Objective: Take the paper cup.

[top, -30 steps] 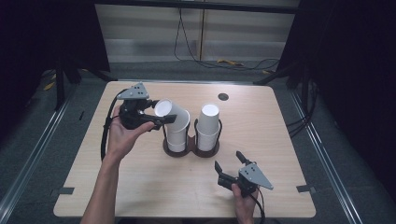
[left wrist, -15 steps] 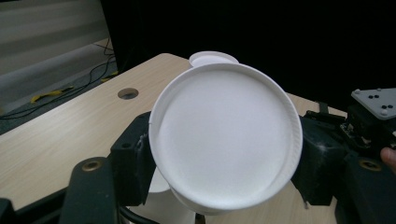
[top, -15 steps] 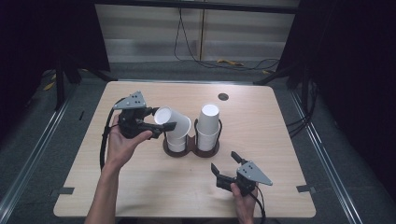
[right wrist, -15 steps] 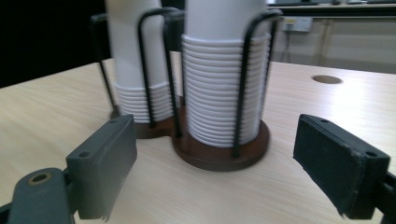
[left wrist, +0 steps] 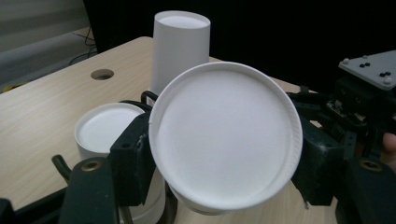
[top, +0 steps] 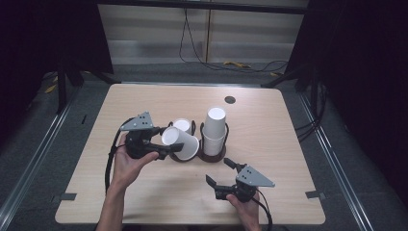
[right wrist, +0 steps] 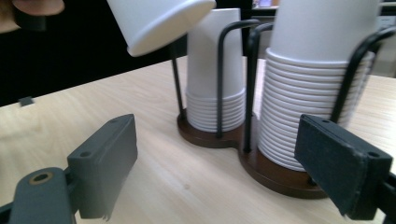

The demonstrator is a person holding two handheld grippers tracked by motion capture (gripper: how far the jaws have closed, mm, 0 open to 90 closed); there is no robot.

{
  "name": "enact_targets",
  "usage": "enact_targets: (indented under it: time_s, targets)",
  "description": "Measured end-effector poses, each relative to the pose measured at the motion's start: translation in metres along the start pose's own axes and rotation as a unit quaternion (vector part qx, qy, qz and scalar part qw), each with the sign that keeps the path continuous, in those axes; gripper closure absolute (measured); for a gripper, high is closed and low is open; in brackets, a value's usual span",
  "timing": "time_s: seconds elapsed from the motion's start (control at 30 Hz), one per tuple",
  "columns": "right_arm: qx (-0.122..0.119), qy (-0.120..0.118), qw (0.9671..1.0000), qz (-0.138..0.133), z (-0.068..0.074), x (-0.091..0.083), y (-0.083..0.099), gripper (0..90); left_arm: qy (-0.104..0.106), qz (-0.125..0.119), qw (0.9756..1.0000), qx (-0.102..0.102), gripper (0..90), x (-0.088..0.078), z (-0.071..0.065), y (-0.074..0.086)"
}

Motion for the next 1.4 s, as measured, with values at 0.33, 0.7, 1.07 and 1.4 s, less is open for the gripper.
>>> enact_targets:
  time_s: [0.33, 0.7, 1.07, 1.4]
  targets:
    - [-0.002, -0.046, 0.9989, 0.012, 0.005, 0.008, -0.002, 13.4, 0.032, 0.007, 0.9994, -0.009, 33.1, 0.01, -0.002, 0.023]
    - [-0.012, -0.087, 0.9958, 0.026, 0.008, 0.014, -0.008, 13.0, 0.072, 0.015, 0.9971, -0.022, 33.0, 0.023, -0.006, 0.045]
    - [-0.027, -0.121, 0.9916, 0.036, 0.01, 0.021, -0.01, 12.9, 0.091, 0.013, 0.9955, -0.022, 32.8, 0.028, -0.017, 0.051]
    - [-0.041, -0.155, 0.9864, 0.037, 0.014, 0.033, -0.013, 12.8, 0.103, 0.009, 0.9945, -0.018, 32.7, 0.03, -0.023, 0.049]
Point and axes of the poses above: each handheld gripper's, and its own axes: x roughly forward along the jaws, y roughly out of its underside, z roughly to its left, the point moved 2 cm from there along x, roughly forward along the jaws, and after that the axes turned 1 degree about -x, right-handed, at the moved point
